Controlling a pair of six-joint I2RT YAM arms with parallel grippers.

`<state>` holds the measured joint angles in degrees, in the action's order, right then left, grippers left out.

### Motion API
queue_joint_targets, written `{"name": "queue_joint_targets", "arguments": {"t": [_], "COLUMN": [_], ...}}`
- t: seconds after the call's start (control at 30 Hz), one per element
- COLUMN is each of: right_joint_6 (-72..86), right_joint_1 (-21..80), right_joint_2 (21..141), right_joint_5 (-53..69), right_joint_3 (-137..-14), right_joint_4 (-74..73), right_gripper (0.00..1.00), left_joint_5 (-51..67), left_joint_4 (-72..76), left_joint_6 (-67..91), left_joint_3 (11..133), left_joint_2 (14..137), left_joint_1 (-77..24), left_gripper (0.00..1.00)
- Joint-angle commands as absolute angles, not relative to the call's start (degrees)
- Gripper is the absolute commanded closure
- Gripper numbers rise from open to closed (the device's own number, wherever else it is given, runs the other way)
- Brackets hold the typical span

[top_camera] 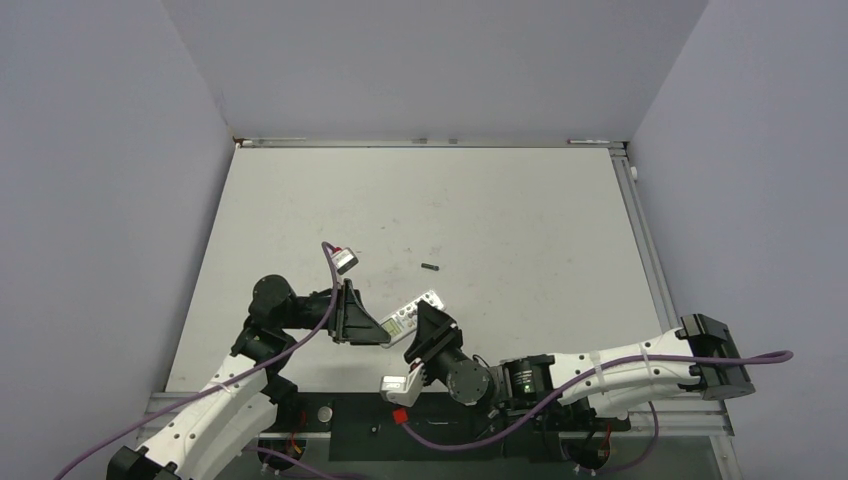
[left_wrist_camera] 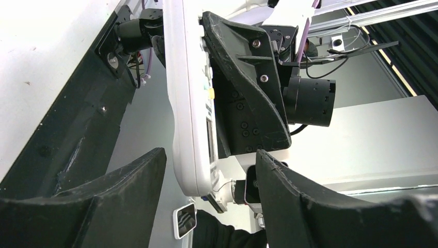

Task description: Load the batteries into the remote control

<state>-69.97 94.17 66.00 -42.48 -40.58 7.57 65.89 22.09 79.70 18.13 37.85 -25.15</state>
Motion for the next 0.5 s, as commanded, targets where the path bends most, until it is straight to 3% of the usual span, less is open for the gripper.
{"name": "queue_joint_targets", "arguments": {"t": [0.0,0.13,0.3,0.47], "right_joint_6": [-66.11,-61.17,-50.38,-41.43], "right_joint_1": [94.04,94.04,92.54,89.42], "right_joint_2": [63.58,62.42,61.21,59.28], "right_joint_5": [-43.37,-43.36,-40.76,-37.86], "right_joint_3": [-41.17,-42.80,-46.69,-47.49], "right_joint_4": [4.62,-0.66,-10.82,-15.21], "right_gripper": [0.92,0.92,0.91,0.92], "left_joint_5": [65.66,64.48,60.40,57.23], "left_joint_4": [22.22,16.12,1.60,-3.84], "left_joint_6": [76.23,71.10,59.16,55.01], "left_joint_3": [20.12,22.55,27.77,30.15], "left_joint_2": [37.28,36.81,34.54,32.60], "left_joint_1": [-24.57,-23.27,-20.49,-18.55], "left_gripper": [0.36,0.30,0.27,0.24]}}
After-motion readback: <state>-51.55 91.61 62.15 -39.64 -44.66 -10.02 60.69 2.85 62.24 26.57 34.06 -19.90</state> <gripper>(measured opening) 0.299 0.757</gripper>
